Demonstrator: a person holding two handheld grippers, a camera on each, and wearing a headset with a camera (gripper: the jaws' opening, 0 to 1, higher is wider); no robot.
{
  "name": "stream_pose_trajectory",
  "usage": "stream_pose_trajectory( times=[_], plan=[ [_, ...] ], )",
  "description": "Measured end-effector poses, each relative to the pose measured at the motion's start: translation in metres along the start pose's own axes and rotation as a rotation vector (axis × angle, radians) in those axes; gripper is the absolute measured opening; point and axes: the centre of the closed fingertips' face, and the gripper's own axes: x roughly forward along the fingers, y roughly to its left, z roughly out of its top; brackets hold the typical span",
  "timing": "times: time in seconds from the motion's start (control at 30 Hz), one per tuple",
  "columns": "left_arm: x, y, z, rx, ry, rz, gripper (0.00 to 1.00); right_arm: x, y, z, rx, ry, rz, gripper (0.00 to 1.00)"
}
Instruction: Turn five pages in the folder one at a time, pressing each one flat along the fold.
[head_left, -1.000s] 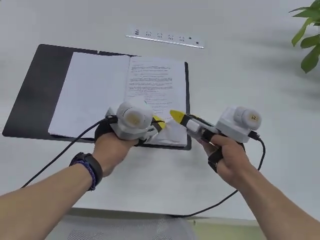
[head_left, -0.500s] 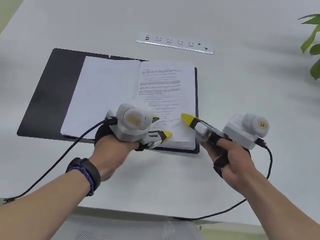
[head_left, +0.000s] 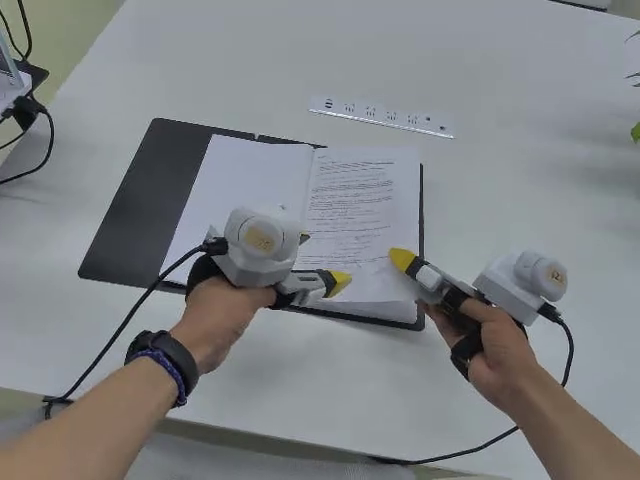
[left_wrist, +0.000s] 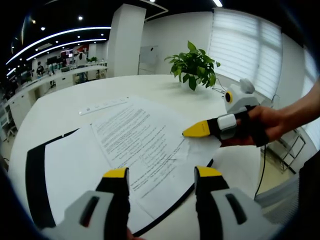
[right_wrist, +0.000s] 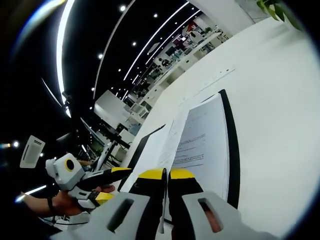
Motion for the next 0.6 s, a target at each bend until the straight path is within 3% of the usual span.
stream_pose_trajectory(
  times=[0.2, 0.6],
  plan=[
    [-0.013, 0.009, -0.001, 0.003, 0.004, 0.011, 0.54, 0.002, 0.006, 0.004, 0.010, -0.015, -0.001, 0.00],
    [-0.044, 0.031, -0.016, -0.015, 0.026, 0.052, 0.58, 0.011, 0.026, 0.014, 0.005, -0.058, 0.009, 0.00]
  ],
)
